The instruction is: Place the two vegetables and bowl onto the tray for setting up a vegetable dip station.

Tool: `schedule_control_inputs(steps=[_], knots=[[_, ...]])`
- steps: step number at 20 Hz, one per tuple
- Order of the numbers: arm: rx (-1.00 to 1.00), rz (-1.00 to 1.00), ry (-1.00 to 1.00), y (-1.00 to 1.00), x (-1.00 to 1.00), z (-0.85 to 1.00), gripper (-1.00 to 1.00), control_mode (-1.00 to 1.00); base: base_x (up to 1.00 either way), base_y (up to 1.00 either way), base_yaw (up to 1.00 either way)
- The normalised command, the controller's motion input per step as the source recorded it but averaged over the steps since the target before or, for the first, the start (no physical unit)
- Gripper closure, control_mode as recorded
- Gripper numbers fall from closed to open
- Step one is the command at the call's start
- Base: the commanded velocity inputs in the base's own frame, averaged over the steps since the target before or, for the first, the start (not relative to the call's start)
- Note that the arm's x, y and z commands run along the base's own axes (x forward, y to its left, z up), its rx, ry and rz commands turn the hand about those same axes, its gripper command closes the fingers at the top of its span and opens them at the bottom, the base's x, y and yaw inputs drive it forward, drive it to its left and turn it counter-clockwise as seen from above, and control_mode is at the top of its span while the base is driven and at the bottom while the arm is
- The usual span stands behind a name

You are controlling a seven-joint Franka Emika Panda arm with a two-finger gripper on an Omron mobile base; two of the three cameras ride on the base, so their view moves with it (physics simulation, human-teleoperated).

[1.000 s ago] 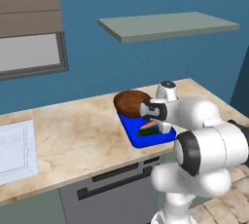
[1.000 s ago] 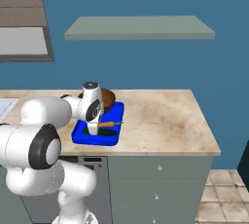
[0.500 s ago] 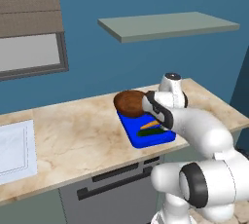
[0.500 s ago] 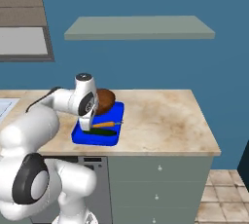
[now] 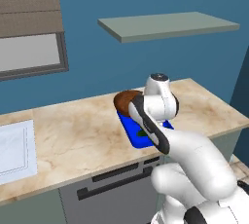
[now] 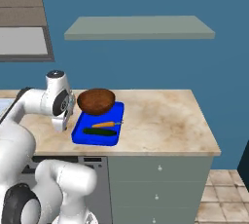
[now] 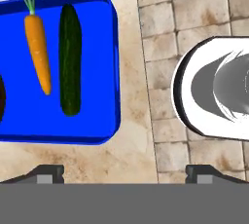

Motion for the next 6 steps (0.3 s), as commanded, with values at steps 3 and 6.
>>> schedule_control_inputs(steps=[3, 6], knots=[[0.00, 0.06, 0.00, 0.69, -0.79, 0.00, -1.00, -1.00, 0.00, 0.00, 0.00], [-0.02, 0.02, 0.02, 0.61, -0.68, 0.00, -1.00, -1.00, 0.00, 0.00, 0.00]])
